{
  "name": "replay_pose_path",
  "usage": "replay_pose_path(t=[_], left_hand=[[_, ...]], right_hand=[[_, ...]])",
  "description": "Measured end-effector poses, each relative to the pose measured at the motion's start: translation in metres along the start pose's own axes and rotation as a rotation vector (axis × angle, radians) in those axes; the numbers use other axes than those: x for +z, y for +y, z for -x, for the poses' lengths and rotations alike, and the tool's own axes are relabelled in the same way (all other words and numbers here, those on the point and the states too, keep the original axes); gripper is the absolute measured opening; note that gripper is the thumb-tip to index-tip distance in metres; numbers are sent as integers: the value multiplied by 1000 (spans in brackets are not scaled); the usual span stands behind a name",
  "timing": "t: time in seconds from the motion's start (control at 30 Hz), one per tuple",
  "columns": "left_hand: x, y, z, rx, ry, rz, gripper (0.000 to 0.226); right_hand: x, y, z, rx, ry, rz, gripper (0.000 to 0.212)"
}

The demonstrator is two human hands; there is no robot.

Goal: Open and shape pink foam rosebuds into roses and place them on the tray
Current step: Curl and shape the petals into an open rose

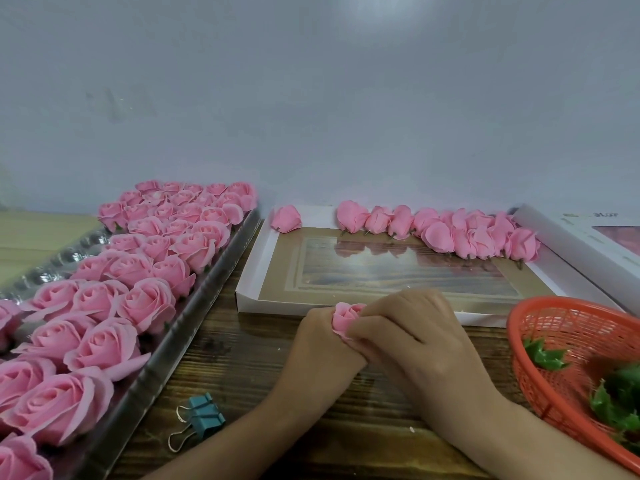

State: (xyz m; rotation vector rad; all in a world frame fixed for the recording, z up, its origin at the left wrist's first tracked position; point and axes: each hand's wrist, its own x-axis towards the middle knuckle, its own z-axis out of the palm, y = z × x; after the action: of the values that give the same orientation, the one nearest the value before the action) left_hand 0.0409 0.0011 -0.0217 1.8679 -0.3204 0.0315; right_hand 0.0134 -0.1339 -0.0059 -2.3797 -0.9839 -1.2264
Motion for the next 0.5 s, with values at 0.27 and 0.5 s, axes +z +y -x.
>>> replay_pose_path(t=[0.27, 0.5], left_hand=[[0, -2, -9, 100, -81, -221, 37], [-2, 1, -3, 141, -56, -229, 42]], right_hand=[[3, 7, 4, -80, -13, 36, 19], [3, 7, 6, -144, -2, 32, 22]])
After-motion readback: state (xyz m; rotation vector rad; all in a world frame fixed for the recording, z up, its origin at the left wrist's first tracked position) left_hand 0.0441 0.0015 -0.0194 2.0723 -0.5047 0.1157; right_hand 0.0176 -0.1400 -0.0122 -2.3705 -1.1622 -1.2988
